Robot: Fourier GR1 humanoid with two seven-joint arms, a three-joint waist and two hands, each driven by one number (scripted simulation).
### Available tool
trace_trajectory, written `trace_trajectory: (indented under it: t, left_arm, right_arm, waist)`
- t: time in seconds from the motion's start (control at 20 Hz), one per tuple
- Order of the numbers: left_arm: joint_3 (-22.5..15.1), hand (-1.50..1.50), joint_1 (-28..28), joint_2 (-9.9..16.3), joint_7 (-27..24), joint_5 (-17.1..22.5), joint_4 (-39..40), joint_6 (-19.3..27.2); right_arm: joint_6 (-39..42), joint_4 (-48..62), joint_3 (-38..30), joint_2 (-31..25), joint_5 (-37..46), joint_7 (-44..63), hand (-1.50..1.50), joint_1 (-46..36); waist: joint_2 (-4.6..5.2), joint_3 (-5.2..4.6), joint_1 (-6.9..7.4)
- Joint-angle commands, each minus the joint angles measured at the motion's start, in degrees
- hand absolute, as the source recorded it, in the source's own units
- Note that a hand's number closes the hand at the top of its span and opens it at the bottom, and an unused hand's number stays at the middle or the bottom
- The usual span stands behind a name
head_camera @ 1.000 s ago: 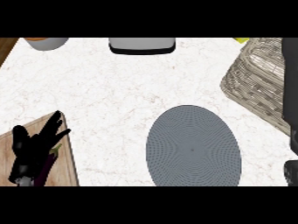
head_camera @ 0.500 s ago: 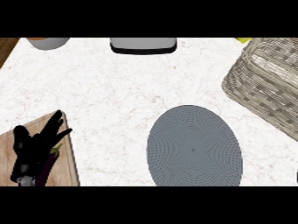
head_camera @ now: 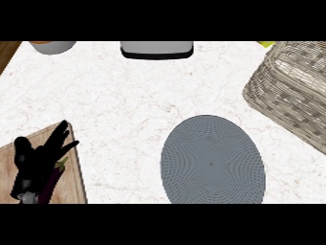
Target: Pick the cupcake from the placemat and place it in the basket
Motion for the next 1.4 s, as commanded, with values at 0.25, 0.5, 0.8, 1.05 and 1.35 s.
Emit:
trace_trajectory:
  t: [0.25,0.5,0.8,1.05,1.35]
  left_arm:
    - [-1.08,0.0,3.81,-2.9,-1.36,-2.57,6.24,1.96]
    - [-0.19,0.0,4.02,-1.49,1.96,-1.08,3.03,0.09]
    - [-1.03,0.0,7.23,-3.93,0.21,-1.71,1.92,0.89]
    - [0.93,0.0,3.98,-1.77,1.0,-1.47,4.26,-0.7]
    - [1.09,0.0,6.71,-2.77,-0.21,-2.64,3.17,0.76]
  right_arm:
    - [3.17,3.41,0.78,-5.26,5.2,1.89,1.5,7.54]
    - [7.06,0.98,2.71,-6.74,3.38,-0.89,-1.5,9.66]
    - [6.68,-5.74,1.95,-7.53,0.75,-2.15,-1.5,14.08]
    - [1.02,-11.85,0.22,-4.99,-0.77,-0.18,-1.5,16.38]
    - [5.84,-23.31,-5.49,-9.27,-4.12,4.07,-1.5,22.13]
  waist:
    - [0.37,-0.96,-0.96]
    - [0.18,-0.89,-0.7]
    - [0.01,-0.88,-0.76]
    - [0.14,-0.89,-0.98]
    - [-0.19,-0.9,-1.94]
